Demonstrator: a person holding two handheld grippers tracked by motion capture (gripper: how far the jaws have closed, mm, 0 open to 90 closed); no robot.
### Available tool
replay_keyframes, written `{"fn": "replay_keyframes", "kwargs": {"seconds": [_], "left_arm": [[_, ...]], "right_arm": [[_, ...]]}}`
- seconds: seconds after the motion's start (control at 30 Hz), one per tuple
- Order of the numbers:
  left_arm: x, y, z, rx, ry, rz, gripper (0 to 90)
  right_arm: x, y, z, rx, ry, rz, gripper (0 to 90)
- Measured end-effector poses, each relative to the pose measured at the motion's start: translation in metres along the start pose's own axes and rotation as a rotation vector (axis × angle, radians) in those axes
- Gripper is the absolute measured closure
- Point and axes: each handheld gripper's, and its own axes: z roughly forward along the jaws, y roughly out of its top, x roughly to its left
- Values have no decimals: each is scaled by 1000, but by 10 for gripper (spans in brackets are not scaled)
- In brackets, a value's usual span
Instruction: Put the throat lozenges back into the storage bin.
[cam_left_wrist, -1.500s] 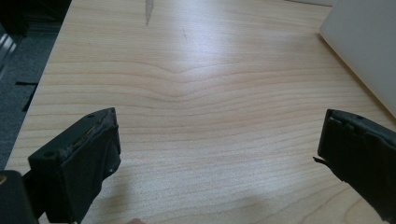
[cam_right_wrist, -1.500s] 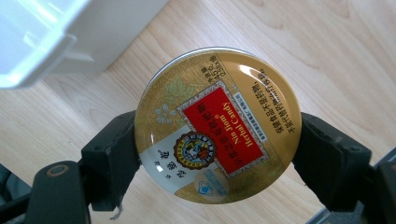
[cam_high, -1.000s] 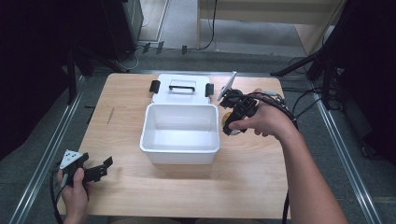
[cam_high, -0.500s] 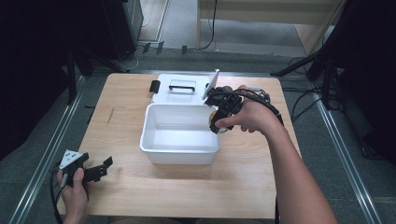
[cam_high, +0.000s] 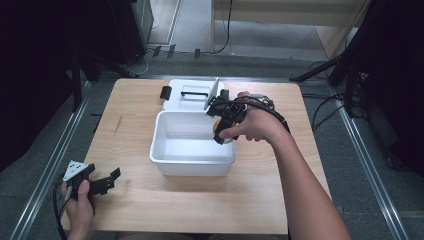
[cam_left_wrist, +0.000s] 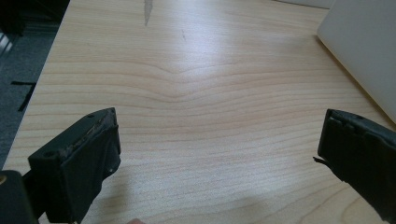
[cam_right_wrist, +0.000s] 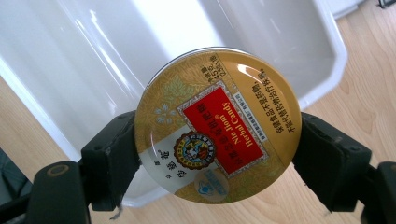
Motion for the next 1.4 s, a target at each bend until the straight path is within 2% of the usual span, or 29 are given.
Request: {"fn": "replay_keyframes", "kwargs": {"seconds": [0.07, 0.13, 0.3, 0.4, 0.83, 1.03, 1.4], "left_arm": [[0, 0, 0, 0, 0, -1, 0], [0, 0, 0, 0, -1, -1, 0], [0, 0, 0, 1, -3, 0, 0], [0, 0, 0, 0, -3, -1, 0], [0, 0, 0, 0, -3, 1, 0], [0, 0, 0, -1, -3, 0, 0], [0, 0, 0, 2, -5, -2, 0]], "right_arm": [[2, 2, 2, -7, -1, -22, 203], [4, 4, 4, -18, -12, -60, 202], [9, 6, 9, -44, -2, -151, 202], [10, 7, 13, -46, -5, -183, 202], [11, 4, 30, -36, -6, -221, 202], [9, 1, 39, -28, 2, -204, 201], [10, 1, 61, -5, 7, -209, 201]]}}
